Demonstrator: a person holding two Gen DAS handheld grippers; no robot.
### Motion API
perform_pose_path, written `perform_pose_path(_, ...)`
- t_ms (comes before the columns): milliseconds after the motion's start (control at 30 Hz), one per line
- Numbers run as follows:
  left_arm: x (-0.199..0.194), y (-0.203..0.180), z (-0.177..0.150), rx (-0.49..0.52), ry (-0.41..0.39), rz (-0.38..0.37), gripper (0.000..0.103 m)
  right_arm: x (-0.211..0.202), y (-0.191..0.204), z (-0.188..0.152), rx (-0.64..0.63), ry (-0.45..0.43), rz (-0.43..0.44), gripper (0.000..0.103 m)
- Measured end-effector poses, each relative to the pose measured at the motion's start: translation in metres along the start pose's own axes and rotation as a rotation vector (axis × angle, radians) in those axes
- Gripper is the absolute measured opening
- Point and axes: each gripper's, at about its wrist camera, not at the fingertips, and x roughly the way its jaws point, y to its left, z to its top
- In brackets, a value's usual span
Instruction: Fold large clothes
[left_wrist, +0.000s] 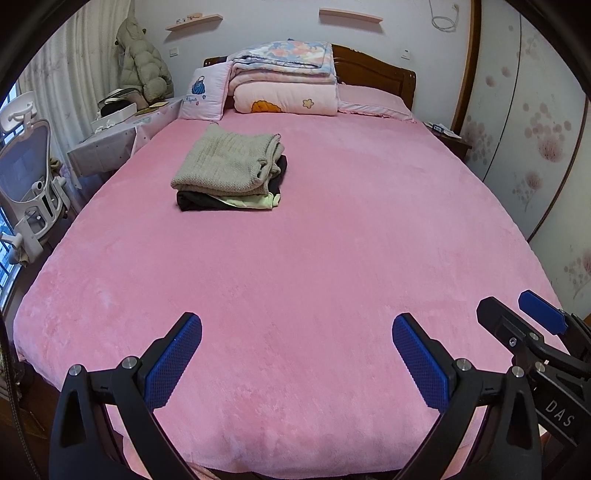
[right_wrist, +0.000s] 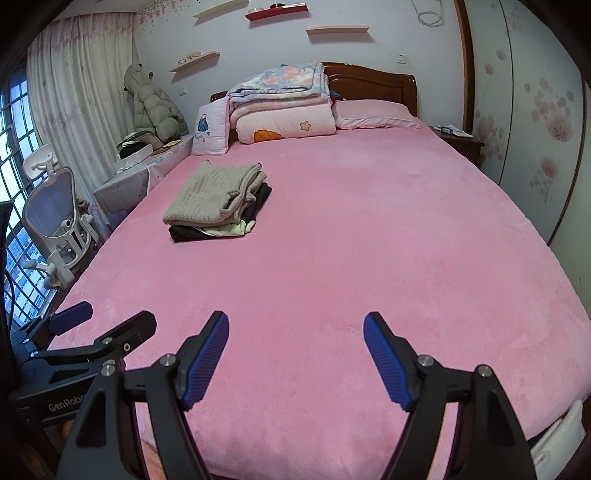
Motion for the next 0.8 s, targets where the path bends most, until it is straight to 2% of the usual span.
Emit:
perform_pose_path(333, 0.002, -0.006, -0.001, 0.010, 0.007, 0.000, 0.103, -0.003, -0.012, -0.006, 0.024, -0.002, -0.005, 0.076)
perform_pose_path(533, 0.003, -0.008, -0.001, 0.014, 0.006, 0.006, 0.103, -0.007, -0.009, -0.007, 0.001, -0.020, -0.031, 0.076)
perform_pose_path(800, 0.005, -0.008, -0.004, 0.016, 0.010, 0.008, 0.102, -0.011, -0.006, -0.006, -0.016, -0.031, -0.023, 0.076)
